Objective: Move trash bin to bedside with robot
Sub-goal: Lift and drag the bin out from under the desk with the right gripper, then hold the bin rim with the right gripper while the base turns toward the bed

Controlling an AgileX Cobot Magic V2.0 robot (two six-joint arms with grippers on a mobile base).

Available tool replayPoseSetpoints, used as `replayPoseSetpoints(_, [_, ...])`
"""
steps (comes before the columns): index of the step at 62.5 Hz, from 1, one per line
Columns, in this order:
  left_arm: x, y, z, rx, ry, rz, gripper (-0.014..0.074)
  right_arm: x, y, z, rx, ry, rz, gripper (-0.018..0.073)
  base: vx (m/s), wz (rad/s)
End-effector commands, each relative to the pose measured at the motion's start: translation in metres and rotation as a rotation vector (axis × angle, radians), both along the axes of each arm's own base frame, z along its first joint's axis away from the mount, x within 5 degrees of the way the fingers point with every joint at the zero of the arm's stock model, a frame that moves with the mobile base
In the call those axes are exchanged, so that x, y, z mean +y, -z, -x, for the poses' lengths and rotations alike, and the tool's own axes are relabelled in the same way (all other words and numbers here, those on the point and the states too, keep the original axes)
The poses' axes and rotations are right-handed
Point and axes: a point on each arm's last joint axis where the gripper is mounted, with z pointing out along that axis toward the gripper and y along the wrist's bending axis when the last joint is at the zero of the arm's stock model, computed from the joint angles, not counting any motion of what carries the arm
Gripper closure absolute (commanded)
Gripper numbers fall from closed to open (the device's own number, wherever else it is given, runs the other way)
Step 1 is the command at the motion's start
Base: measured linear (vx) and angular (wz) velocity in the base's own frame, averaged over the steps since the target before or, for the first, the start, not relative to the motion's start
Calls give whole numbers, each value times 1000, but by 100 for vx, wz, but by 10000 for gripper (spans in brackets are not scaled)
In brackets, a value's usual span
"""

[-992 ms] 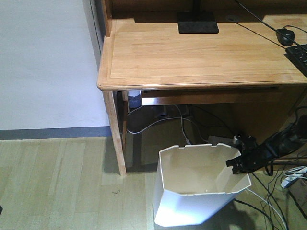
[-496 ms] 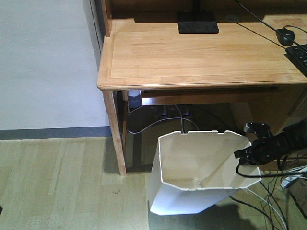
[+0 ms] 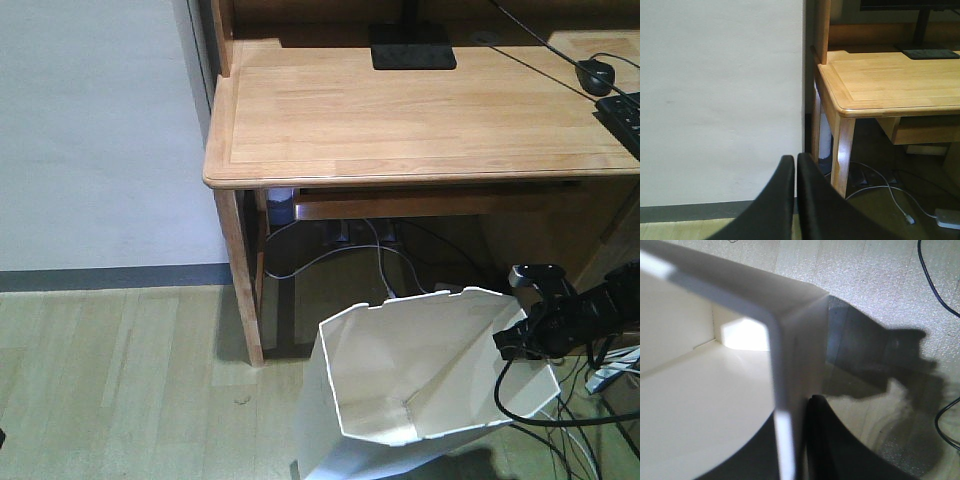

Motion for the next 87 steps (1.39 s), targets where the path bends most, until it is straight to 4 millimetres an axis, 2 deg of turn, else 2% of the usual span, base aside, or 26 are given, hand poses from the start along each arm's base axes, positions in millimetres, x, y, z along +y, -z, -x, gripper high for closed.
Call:
replayPoseSetpoints(1, [0, -1, -1, -65, 4, 8, 602, 8, -32, -13, -52, 54, -156, 564, 0, 0])
replayPoseSetpoints(52, [0, -1, -1, -65, 4, 8, 602, 8, -32, -13, -52, 55, -156, 564, -1, 3])
replayPoseSetpoints(87, [0, -1, -1, -65, 4, 8, 602, 8, -32, -13, -52, 54, -156, 564, -5, 35])
